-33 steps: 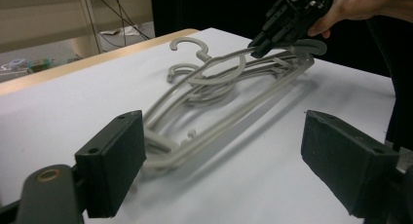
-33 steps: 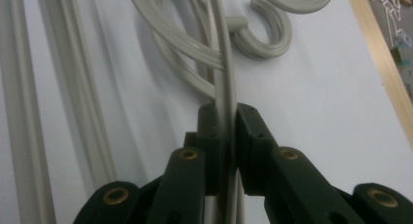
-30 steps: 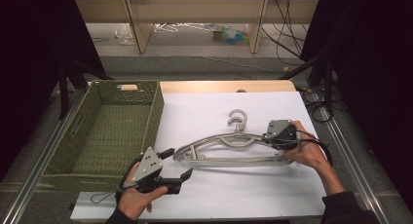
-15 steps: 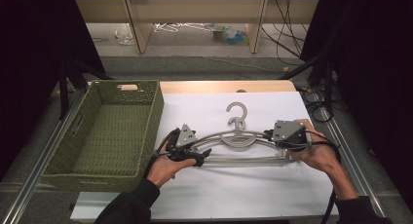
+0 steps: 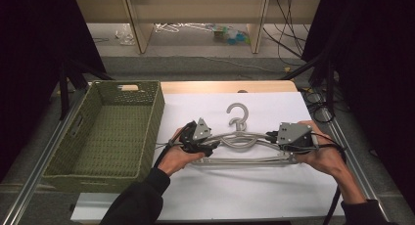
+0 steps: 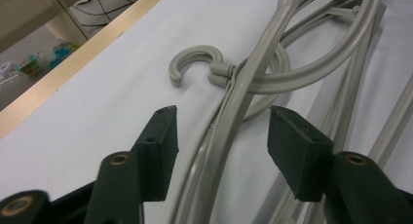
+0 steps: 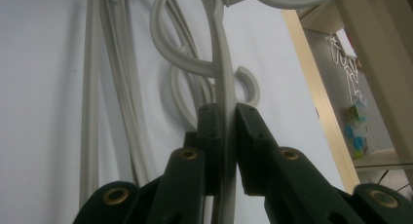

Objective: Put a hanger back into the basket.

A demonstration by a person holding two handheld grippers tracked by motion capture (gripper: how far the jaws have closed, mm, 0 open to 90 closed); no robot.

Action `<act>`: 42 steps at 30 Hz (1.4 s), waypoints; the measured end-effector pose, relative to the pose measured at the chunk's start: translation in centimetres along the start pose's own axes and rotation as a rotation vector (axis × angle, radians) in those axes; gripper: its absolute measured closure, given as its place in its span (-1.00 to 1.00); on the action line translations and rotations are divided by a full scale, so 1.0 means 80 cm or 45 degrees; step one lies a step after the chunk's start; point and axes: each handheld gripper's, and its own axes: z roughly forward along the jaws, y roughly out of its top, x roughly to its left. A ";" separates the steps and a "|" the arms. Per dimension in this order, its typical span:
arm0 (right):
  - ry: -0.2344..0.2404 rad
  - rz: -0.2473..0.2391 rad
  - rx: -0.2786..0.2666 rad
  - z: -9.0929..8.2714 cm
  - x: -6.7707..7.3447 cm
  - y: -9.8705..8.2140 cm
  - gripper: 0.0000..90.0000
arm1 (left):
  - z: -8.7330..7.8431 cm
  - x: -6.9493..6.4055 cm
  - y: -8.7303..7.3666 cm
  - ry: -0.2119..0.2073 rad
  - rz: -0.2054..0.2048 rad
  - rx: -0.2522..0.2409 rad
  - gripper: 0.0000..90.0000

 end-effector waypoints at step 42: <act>-0.110 0.362 -0.191 -0.071 -0.004 -0.005 0.02 | -0.107 0.000 0.053 -0.092 0.041 0.025 0.82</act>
